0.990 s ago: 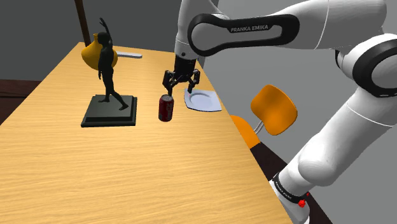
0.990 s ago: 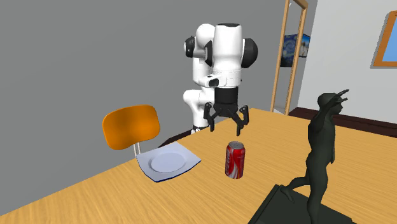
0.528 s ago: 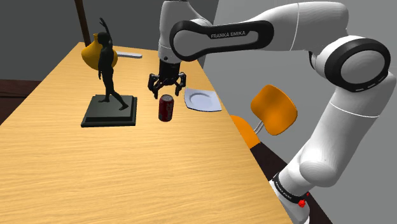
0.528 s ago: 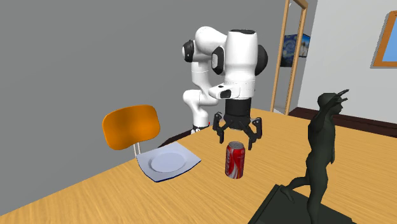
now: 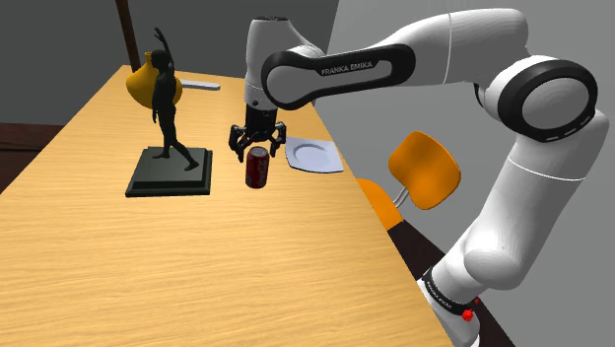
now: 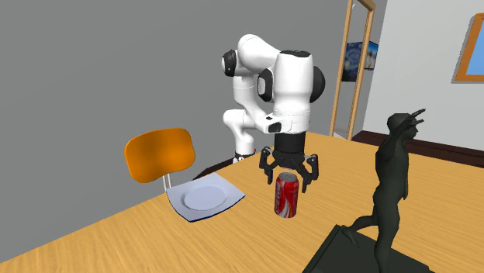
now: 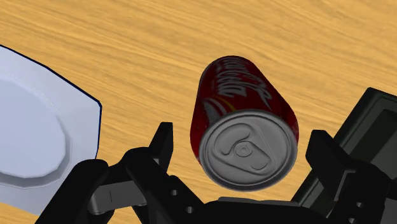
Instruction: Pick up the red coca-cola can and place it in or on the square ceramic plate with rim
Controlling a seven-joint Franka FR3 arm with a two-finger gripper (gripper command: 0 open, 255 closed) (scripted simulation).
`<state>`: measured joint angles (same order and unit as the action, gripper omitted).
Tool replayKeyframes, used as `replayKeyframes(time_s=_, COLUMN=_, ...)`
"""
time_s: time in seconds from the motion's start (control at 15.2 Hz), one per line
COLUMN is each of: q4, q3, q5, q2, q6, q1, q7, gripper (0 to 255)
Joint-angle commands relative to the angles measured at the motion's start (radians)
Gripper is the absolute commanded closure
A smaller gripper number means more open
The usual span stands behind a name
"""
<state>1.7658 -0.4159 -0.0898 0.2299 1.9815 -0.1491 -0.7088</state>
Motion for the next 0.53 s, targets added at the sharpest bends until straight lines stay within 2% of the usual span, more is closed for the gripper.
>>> replayKeyframes(time_s=0.0, q4=0.0, q3=0.0, q5=0.0, q2=0.001, q6=0.001, q1=0.0, q7=0.0, gripper=0)
replayKeyframes(time_s=0.2, q4=0.0, q3=0.0, q5=0.0, q2=0.0, q6=0.001, q1=0.0, q7=0.0, gripper=0)
replayKeyframes(time_s=0.26, q4=0.0, q3=0.0, q5=0.0, q2=0.0, q6=0.001, q1=0.0, q7=0.0, gripper=255)
replayKeyframes(time_s=0.46, q4=0.0, q3=0.0, q5=0.0, q2=0.001, q6=0.001, q1=0.0, q7=0.0, gripper=255)
